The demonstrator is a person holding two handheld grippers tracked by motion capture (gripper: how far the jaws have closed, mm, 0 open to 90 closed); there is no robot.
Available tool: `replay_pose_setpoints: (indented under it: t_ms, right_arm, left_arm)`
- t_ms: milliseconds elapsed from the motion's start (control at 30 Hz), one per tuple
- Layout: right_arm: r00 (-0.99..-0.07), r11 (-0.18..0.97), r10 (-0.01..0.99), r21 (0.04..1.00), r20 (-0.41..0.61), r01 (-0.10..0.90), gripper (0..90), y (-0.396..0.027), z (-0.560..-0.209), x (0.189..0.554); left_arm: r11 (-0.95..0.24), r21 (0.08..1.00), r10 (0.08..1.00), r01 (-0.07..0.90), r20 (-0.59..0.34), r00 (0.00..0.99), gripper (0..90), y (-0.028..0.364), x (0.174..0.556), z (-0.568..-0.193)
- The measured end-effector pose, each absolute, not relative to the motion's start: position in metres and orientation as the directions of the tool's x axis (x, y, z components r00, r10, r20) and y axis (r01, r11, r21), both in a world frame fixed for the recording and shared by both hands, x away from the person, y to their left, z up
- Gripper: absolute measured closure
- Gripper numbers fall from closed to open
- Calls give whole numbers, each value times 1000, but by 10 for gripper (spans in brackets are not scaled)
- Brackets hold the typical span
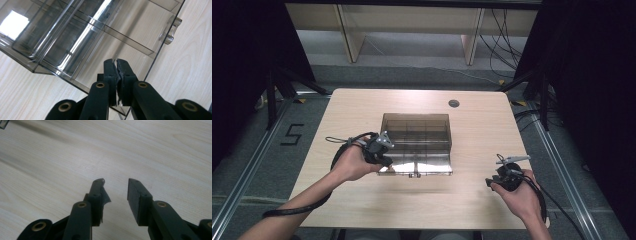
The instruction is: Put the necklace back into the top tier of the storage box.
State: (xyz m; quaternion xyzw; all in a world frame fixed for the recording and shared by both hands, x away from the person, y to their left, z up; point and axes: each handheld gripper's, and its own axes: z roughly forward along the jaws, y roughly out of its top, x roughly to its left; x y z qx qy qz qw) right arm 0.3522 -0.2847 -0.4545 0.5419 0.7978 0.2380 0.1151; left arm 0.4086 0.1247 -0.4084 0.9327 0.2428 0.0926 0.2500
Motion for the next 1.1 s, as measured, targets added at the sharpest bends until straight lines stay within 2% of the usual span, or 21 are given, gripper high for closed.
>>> replay_pose_setpoints:
  t_ms: [733, 1100]
  right_arm:
    - [-386, 298, 919, 505, 77, 810, 660, -285, -454, 352]
    - [-390, 300, 918, 504, 80, 810, 660, -285, -454, 352]
  left_arm:
    - [-786, 448, 491, 427, 32, 870, 845, 118, 414, -415]
    - [-766, 475, 506, 433, 30, 862, 766, 123, 414, -410]
